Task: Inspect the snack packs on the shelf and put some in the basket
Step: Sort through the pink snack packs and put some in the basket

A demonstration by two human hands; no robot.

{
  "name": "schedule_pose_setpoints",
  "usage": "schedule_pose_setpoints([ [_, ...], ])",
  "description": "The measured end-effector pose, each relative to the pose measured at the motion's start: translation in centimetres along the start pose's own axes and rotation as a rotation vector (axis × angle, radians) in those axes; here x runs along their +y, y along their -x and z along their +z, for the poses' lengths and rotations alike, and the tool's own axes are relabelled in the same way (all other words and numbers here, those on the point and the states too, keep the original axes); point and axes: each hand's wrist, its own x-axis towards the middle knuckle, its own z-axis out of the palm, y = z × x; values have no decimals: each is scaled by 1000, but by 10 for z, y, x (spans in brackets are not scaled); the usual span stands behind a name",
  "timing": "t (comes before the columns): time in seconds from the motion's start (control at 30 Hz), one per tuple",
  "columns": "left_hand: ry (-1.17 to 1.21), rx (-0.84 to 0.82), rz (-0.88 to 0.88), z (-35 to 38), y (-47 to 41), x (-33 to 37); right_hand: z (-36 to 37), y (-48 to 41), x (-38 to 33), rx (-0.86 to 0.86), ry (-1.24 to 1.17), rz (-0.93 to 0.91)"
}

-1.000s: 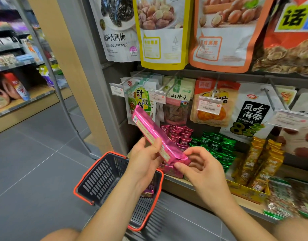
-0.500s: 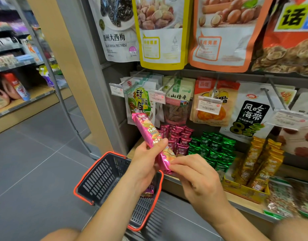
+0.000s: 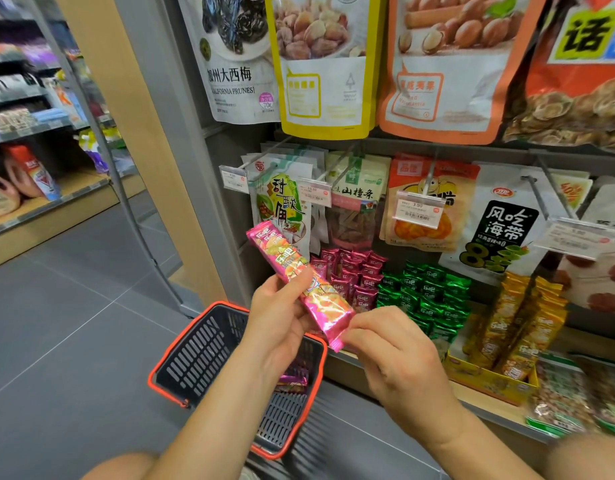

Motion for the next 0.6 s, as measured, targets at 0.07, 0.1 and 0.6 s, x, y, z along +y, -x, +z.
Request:
schedule_pose_setpoints([
  [0.07,-135,-27,27,-4,0,1,-2,1,-1,-137,-174,101],
  [0.1,-234,-56,46,-6,0,2,-3,1,-3,-170,-302,204],
  [0.6,-849,-627,95,-8,27,-10,-24,-15,45,403,-796,1096],
])
